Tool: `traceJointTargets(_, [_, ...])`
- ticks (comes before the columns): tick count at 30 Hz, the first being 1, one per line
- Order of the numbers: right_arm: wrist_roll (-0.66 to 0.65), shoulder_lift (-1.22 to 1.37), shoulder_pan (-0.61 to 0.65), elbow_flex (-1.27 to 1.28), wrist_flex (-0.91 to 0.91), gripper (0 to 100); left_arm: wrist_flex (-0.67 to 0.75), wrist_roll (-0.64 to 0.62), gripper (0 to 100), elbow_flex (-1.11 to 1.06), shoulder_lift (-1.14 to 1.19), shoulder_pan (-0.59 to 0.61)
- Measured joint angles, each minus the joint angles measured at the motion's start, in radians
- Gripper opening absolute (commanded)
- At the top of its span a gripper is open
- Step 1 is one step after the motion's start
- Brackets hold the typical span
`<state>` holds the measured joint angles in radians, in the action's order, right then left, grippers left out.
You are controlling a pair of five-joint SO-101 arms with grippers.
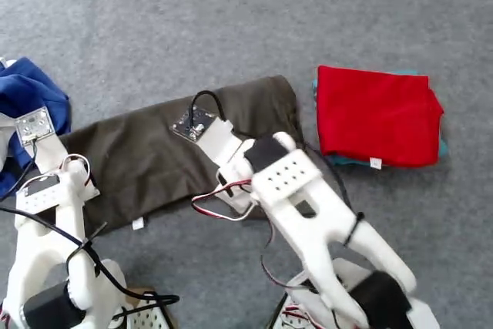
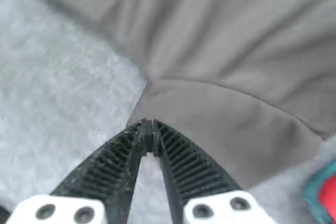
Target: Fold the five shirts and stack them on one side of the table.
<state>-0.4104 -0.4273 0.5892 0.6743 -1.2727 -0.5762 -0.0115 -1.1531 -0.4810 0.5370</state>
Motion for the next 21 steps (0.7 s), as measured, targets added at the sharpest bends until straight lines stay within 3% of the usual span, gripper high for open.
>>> traceJointTargets(5, [-0.091,-0.163,-0.054,-0.018,-0.103,1.5,-0.149,0.0,3,0.127,0.0,0.0])
traceJointTargets(10, [-0.133,-0.212,-0.172,-0.018,-0.018,1.5,-0.305,0.0,3,0.367,0.006,0.0])
traceJointTargets(14, [-0.133,-0.172,-0.272,-0.018,0.178,1.5,-0.321,0.0,3,0.499,0.02,-0.032])
traceJointTargets(21, [-0.133,0.06,-0.298,-0.127,0.35,1.5,-0.267,0.0,3,0.606,0.267,-0.008])
